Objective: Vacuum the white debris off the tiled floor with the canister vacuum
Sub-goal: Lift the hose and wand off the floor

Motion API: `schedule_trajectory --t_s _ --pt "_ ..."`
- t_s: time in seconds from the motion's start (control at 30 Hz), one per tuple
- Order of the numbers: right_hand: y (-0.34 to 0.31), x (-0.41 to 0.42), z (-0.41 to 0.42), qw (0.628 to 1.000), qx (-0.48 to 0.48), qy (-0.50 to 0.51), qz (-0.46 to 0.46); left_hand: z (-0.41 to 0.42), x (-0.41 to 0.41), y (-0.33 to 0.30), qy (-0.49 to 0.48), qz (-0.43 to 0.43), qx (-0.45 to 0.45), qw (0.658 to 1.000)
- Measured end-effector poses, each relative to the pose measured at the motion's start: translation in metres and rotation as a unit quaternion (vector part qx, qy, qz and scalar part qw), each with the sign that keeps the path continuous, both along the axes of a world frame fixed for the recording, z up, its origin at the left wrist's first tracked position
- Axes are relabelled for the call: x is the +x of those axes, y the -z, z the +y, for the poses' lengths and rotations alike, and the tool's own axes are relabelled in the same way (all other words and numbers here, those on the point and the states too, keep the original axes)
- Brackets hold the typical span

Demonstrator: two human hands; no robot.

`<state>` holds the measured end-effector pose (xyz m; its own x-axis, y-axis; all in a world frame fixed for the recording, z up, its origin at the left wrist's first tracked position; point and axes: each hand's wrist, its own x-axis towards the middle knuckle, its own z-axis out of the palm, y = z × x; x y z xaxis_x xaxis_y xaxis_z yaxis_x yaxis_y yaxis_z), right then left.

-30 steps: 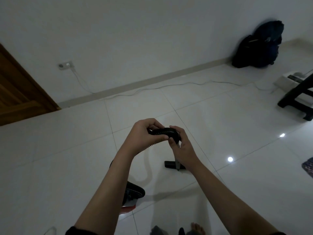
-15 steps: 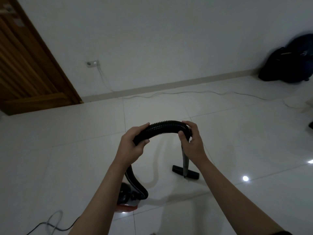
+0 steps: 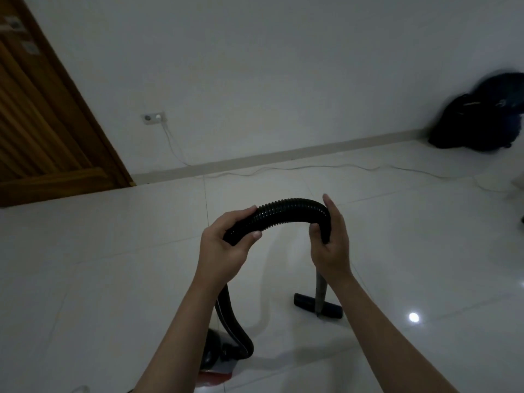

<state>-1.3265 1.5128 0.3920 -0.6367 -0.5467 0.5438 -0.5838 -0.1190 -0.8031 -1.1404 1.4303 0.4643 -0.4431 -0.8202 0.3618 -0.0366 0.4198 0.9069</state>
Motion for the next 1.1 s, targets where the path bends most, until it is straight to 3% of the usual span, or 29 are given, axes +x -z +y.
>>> schedule_trajectory --t_s 0.17,0.33,0.57,0.67,0.8,0.93,1.1 --pt "0.061 -0.006 0.0 0.999 -0.028 0.02 0.008 0.003 0.006 0.009 -0.012 0.049 -0.072 0.996" --pt "0.131 -0.015 0.004 0.993 -0.043 0.06 0.096 0.003 0.009 0.039 -0.02 0.093 -0.191 0.977" --pt "0.138 -0.023 -0.014 0.97 -0.101 0.106 0.196 -0.012 0.019 0.096 -0.116 0.069 -0.393 0.91" --pt "0.138 -0.032 -0.017 0.955 -0.137 0.132 0.229 -0.018 0.039 0.141 -0.153 0.079 -0.403 0.899" --pt "0.137 -0.039 -0.017 0.937 -0.189 0.152 0.251 -0.02 0.053 0.214 -0.136 0.104 -0.368 0.914" --pt "0.14 -0.043 -0.017 0.944 -0.201 0.165 0.204 -0.02 0.047 0.269 -0.114 0.099 -0.358 0.921" --pt "0.17 -0.048 -0.018 0.959 -0.161 0.114 0.202 -0.029 0.035 0.289 -0.134 0.137 -0.329 0.925"
